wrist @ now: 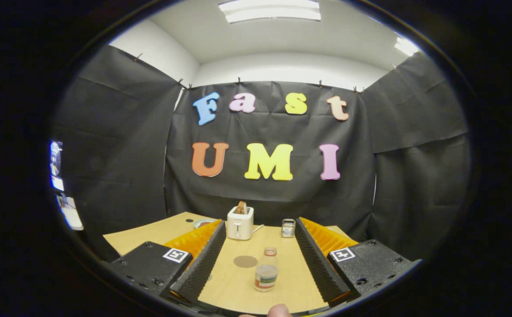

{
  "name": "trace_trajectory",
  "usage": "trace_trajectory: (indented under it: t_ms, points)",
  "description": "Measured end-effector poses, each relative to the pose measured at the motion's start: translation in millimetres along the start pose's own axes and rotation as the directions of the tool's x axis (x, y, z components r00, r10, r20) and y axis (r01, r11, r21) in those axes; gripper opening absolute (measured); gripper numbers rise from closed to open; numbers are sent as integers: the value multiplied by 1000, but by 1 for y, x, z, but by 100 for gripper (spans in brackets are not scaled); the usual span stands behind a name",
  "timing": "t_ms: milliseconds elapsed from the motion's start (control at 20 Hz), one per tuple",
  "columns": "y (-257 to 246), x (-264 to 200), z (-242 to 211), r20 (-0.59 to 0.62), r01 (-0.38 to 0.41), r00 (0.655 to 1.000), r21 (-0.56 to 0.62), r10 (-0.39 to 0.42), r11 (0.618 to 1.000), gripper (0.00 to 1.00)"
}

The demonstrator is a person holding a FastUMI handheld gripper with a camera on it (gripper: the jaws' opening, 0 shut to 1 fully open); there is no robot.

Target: Take the bottle from table, then pour the juice into the cup, finally place the bottle on the coaster

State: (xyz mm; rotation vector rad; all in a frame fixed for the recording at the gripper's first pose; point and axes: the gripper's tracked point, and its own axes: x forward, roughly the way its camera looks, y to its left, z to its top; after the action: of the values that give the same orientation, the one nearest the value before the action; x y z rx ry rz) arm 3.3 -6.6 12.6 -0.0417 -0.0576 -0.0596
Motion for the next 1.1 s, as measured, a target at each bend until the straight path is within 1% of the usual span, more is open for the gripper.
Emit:
trace_trajectory:
  t_ms: [250, 500, 1100]
  points:
    - [1, 2, -7, -13, -4, 1000, -3, 4, 1000, 100]
    - [-6, 2, -1, 6, 21, 1000, -21, -21, 1000, 100]
    - [-3, 2, -2, 14, 17, 1000, -22, -16, 1000, 100]
